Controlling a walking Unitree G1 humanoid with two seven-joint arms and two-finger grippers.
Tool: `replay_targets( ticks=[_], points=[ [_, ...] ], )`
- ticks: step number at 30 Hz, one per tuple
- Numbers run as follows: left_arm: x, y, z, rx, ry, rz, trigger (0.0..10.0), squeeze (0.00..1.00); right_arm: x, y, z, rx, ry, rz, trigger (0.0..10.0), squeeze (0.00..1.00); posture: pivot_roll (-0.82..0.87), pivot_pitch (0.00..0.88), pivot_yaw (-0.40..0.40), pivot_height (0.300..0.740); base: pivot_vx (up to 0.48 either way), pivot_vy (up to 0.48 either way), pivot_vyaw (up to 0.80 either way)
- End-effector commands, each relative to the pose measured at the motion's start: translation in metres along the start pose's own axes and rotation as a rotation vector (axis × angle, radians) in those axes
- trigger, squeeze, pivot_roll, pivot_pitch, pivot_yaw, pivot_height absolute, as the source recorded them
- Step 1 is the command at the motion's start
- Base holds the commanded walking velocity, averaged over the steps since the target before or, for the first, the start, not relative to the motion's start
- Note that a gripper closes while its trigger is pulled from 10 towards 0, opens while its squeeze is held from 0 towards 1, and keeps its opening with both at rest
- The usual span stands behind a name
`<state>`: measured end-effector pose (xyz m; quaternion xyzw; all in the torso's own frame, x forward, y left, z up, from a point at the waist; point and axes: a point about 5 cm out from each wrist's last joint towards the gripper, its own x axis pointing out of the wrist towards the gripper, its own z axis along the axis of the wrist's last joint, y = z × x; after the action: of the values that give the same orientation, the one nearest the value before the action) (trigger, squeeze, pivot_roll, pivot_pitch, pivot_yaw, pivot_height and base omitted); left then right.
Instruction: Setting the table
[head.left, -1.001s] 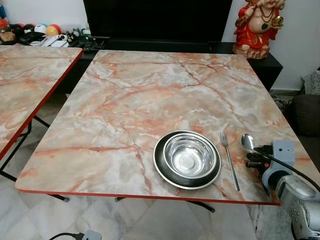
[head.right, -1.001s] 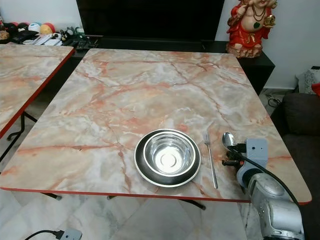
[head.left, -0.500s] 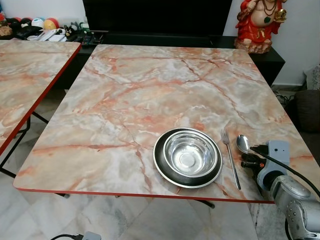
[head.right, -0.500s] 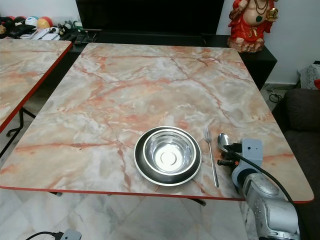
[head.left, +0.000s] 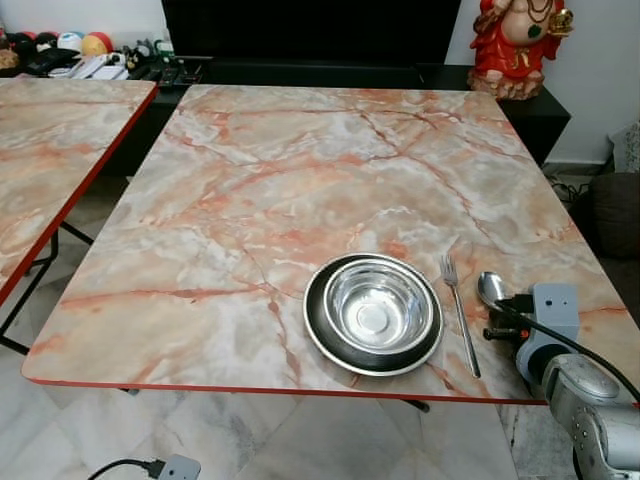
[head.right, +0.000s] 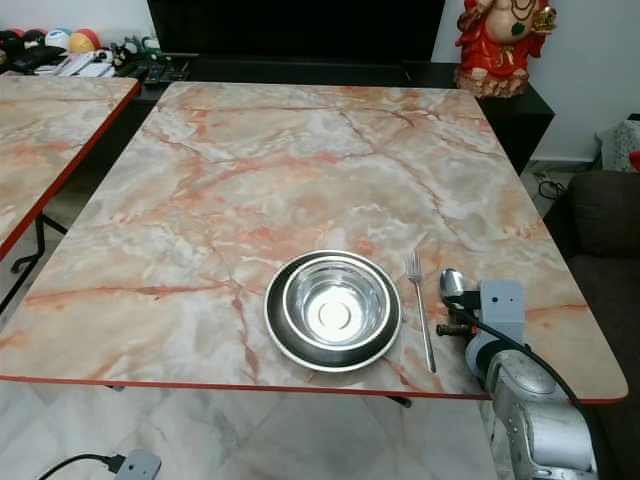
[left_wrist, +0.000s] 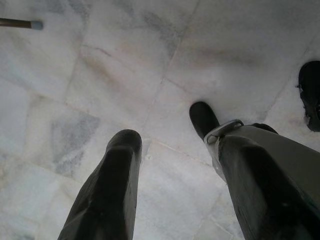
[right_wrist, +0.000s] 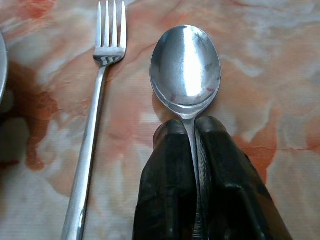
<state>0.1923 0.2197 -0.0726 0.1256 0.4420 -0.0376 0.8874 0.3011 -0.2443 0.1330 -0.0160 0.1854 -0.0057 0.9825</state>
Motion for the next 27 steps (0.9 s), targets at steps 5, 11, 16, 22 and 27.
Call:
replay_targets(
  ticks=[5, 11, 16, 22, 27],
  points=[
    [-0.003, -0.001, -0.013, 0.004, 0.044, -0.006, 10.0, 0.00, 0.005, 0.004, 0.007, 0.008, -0.051, -0.007, 10.0, 0.00, -0.12, 0.194, 0.007, 0.740, 0.000, 0.000, 0.00],
    [-0.002, -0.001, -0.012, 0.003, 0.040, -0.006, 10.0, 0.00, 0.013, 0.005, 0.017, 0.027, -0.104, -0.022, 10.0, 0.00, -0.12, 0.195, 0.007, 0.740, 0.000, 0.000, 0.00],
    [-0.002, -0.002, -0.013, 0.001, 0.042, -0.010, 10.0, 0.00, 0.020, 0.008, 0.017, 0.021, -0.101, -0.017, 10.0, 0.00, -0.11, 0.196, 0.006, 0.740, 0.000, 0.000, 0.00],
    [-0.003, -0.002, -0.014, -0.001, 0.046, -0.009, 10.0, 0.00, 0.030, 0.011, 0.014, 0.026, -0.090, -0.019, 10.0, 0.00, -0.10, 0.198, 0.006, 0.740, 0.000, 0.000, 0.00],
    [-0.003, -0.001, -0.015, -0.004, 0.045, -0.004, 10.0, 0.00, 0.033, 0.014, 0.012, 0.013, -0.076, -0.019, 10.0, 0.00, -0.10, 0.198, 0.006, 0.740, 0.000, 0.000, 0.00]
  ],
)
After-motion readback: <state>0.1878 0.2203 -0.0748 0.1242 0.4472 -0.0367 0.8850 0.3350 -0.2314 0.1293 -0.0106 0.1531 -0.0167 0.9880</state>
